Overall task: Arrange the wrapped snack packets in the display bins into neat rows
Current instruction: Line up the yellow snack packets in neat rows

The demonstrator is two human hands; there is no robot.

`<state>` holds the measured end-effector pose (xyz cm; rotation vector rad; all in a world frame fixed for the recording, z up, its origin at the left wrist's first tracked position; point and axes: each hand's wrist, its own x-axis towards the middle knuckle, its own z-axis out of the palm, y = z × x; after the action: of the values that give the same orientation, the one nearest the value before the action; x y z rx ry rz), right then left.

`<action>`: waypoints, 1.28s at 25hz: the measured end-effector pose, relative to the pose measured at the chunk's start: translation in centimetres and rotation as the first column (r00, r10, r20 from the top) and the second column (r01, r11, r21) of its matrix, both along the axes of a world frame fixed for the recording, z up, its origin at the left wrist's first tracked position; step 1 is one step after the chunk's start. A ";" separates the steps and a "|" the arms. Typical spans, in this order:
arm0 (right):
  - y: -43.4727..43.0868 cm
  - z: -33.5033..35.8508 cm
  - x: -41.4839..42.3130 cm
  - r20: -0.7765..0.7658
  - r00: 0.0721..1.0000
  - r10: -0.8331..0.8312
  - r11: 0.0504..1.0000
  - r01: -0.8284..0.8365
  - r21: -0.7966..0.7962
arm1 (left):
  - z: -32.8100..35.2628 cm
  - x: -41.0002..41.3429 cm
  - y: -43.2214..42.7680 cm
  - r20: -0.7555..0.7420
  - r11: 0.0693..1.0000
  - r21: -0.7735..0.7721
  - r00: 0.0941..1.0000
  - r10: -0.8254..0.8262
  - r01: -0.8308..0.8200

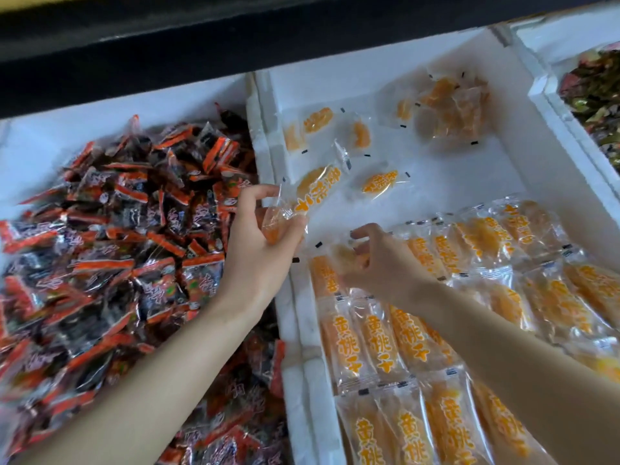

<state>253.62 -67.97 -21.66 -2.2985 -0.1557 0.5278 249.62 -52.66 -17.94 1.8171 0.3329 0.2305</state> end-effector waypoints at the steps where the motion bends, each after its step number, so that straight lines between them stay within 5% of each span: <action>1: 0.1 -0.1 0.2 0.017 1.000 0.002 1.000 -0.002 -0.008 | -0.1 -0.2 0.2 -0.001 1.000 0.009 1.000 -0.005 0.005; 5: 0.2 0.8 0.0 0.214 0.977 -0.027 0.997 0.042 -0.066 | -0.7 -0.8 1.1 -0.010 0.999 0.032 0.999 -0.031 0.031; 8: 0.3 0.9 -0.8 0.362 0.916 0.173 0.963 -0.080 -0.257 | -1.1 -1.1 1.6 0.000 0.999 0.023 1.000 -0.029 0.029; 11: 0.5 0.8 -1.5 0.279 0.928 0.248 0.961 -0.201 -0.188 | -1.1 -1.2 1.9 0.004 0.999 0.013 0.999 -0.040 0.040; 18: 1.2 -0.2 0.8 -0.058 0.991 0.123 0.988 -0.128 -0.092 | -0.9 -1.2 1.7 -0.002 0.999 0.012 0.999 -0.038 0.038; 30: 1.5 -0.1 1.8 0.155 0.966 -0.209 0.978 0.210 0.006 | -0.2 -2.0 0.8 -0.029 0.998 -0.002 0.998 -0.056 0.056; 32: 2.1 -0.1 1.6 0.123 0.987 -0.103 0.993 0.110 -0.048 | -0.1 -2.1 0.6 -0.035 0.999 -0.017 0.998 -0.051 0.051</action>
<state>255.25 -65.84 -21.80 -2.3776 -0.0768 0.3426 247.47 -52.05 -18.05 1.8136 0.3122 0.1598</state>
